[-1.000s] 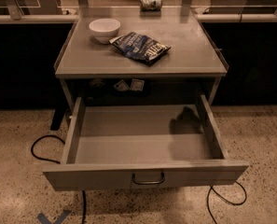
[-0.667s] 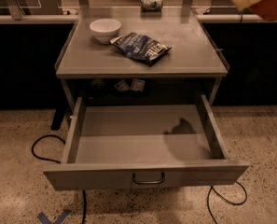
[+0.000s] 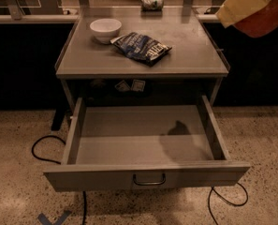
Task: Place apple into top drawer
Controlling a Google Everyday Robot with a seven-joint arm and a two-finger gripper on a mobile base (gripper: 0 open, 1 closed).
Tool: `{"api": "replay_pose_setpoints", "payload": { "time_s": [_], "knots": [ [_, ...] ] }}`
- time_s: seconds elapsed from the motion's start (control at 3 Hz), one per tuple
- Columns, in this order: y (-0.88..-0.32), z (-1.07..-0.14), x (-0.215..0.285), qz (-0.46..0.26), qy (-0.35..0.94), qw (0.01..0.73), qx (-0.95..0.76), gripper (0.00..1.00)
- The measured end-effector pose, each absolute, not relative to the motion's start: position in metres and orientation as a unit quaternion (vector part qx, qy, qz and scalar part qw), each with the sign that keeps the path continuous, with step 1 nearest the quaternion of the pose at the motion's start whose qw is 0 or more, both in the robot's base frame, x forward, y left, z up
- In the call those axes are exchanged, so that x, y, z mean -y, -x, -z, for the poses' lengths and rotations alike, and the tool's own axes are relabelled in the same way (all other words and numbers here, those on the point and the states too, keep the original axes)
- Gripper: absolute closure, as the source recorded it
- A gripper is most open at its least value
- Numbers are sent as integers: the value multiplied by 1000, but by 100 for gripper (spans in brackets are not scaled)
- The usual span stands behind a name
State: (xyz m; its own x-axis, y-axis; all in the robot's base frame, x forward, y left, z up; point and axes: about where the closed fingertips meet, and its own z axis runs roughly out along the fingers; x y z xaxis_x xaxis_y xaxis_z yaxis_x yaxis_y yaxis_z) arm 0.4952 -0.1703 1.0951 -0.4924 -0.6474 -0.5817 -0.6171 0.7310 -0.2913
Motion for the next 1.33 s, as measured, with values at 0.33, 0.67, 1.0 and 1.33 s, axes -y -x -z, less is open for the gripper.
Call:
{"api": "replay_pose_setpoints", "payload": {
  "time_s": [0.33, 0.67, 1.0, 1.33],
  "knots": [
    [-494, -1070, 164, 2, 360, 347, -866, 100],
    [-476, -1050, 146, -72, 317, 391, -861, 100],
    [-484, -984, 108, -135, 279, 408, -859, 100],
    [-484, -984, 108, -135, 279, 408, -859, 100]
  ]
}}
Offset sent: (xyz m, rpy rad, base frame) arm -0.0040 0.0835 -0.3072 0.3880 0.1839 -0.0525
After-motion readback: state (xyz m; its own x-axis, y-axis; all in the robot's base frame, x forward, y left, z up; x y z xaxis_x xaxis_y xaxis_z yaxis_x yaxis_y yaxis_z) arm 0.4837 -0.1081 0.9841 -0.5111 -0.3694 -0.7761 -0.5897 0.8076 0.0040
